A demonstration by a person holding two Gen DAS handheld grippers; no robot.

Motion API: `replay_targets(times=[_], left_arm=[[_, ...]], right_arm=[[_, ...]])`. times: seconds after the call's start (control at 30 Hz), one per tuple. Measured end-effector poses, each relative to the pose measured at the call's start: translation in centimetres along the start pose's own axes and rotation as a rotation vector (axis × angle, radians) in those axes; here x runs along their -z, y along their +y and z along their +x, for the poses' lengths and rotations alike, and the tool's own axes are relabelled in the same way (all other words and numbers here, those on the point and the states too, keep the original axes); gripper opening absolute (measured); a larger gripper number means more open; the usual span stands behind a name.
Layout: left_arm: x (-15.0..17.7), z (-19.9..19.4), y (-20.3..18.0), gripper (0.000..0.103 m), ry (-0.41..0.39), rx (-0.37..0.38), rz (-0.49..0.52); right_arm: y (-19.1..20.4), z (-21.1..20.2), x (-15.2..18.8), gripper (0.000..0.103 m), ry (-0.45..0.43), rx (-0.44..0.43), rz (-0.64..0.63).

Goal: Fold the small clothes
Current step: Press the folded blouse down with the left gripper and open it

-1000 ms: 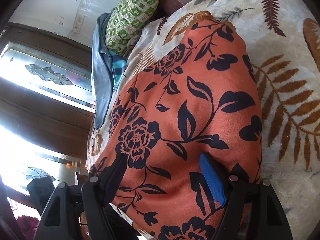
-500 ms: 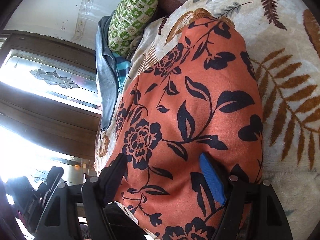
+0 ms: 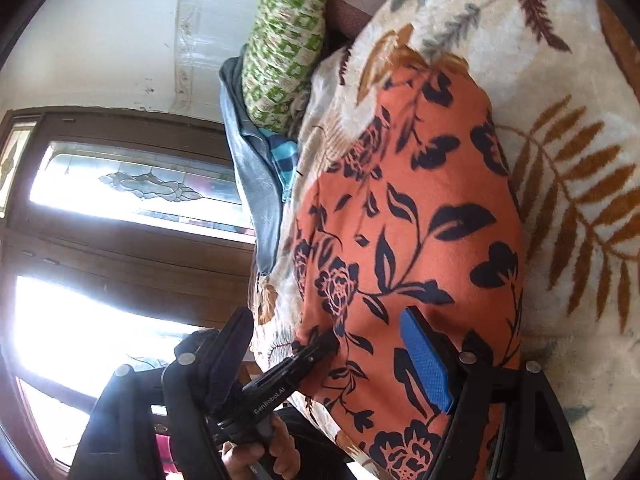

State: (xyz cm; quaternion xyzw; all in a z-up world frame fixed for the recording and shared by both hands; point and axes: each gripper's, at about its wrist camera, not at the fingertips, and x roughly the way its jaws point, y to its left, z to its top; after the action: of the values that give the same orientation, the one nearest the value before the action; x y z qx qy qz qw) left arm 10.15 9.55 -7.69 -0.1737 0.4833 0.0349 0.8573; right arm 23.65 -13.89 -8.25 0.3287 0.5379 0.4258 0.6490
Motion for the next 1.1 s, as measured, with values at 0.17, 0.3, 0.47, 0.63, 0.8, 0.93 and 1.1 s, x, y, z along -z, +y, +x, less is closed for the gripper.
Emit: replay_targets(times=[0.17, 0.3, 0.47, 0.63, 0.8, 0.93, 1.1], left_arm=[[0.0, 0.0, 0.7, 0.003, 0.009, 0.03, -0.025], [0.0, 0.0, 0.5, 0.003, 0.004, 0.02, -0.013], [0.0, -0.1, 0.4, 0.003, 0.006, 0.026, -0.019], [-0.1, -0.4, 0.6, 0.003, 0.017, 0.046, -0.035], [-0.1, -0.8, 0.6, 0.002, 0.022, 0.042, -0.032], [0.0, -1.2, -0.1, 0.003, 0.017, 0.013, -0.023], [0.2, -2.5, -1.7, 0.022, 0.0, -0.049, 0.029]], right_arm=[[-4.3, 2.4, -1.7, 0.081, 0.015, 0.066, 0.108], [-0.5, 0.1, -2.4, 0.081, -0.019, 0.014, 0.029], [-2.7, 1.6, -4.9, 0.081, -0.023, 0.09, 0.083], [-3.4, 1.9, -5.1, 0.081, -0.038, 0.102, 0.124], [0.5, -0.9, -2.1, 0.081, 0.004, 0.093, -0.01], [1.5, -1.9, 2.9, 0.081, 0.074, 0.054, -0.072], [-2.2, 0.6, 5.5, 0.082, 0.12, 0.124, -0.038]])
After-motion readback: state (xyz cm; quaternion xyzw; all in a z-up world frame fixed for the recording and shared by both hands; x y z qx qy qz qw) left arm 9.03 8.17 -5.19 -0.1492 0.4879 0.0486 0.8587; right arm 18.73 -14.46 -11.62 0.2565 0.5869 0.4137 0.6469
